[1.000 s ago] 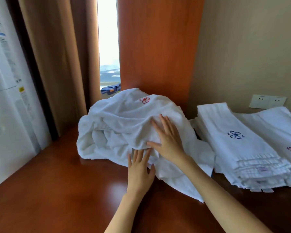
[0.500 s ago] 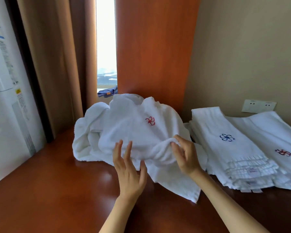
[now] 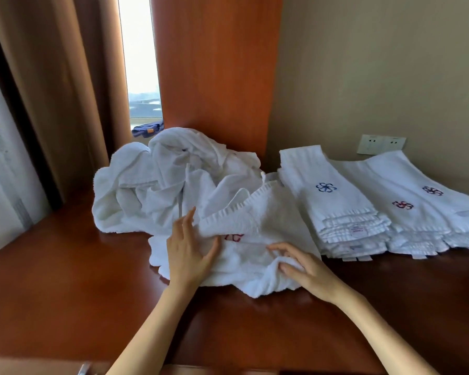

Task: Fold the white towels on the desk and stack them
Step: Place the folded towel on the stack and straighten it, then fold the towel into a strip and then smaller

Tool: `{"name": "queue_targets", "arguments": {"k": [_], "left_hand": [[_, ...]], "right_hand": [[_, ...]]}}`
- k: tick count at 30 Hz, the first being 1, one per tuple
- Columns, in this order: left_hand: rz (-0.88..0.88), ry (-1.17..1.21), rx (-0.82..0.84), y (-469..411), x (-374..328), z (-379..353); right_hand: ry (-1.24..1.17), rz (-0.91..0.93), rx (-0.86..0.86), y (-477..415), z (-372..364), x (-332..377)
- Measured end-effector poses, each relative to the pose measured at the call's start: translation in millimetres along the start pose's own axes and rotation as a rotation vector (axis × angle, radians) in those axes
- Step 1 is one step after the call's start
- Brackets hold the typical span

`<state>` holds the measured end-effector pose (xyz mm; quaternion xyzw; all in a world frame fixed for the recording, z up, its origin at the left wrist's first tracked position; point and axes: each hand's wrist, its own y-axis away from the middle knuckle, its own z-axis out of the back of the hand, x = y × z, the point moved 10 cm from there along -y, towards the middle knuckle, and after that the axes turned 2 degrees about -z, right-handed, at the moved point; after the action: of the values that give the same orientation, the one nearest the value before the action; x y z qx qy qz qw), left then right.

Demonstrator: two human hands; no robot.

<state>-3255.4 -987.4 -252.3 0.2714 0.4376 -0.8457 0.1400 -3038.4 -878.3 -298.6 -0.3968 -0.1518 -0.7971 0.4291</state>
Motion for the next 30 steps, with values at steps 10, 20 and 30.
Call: {"name": "queue_targets", "arguments": {"k": [10,20,30], "left_hand": [[-0.281,-0.159,0.021,16,-32,-7],[-0.317,-0.277,0.022,-18,-21,-45],[-0.84,-0.212,0.16,67,-94,-16]], "right_hand": [[0.301,0.022,-0.112,-46,-20,19],[0.463,-0.018,-0.309,-96,-8,4],[0.499,0.14,-0.627,7,39,22]]}}
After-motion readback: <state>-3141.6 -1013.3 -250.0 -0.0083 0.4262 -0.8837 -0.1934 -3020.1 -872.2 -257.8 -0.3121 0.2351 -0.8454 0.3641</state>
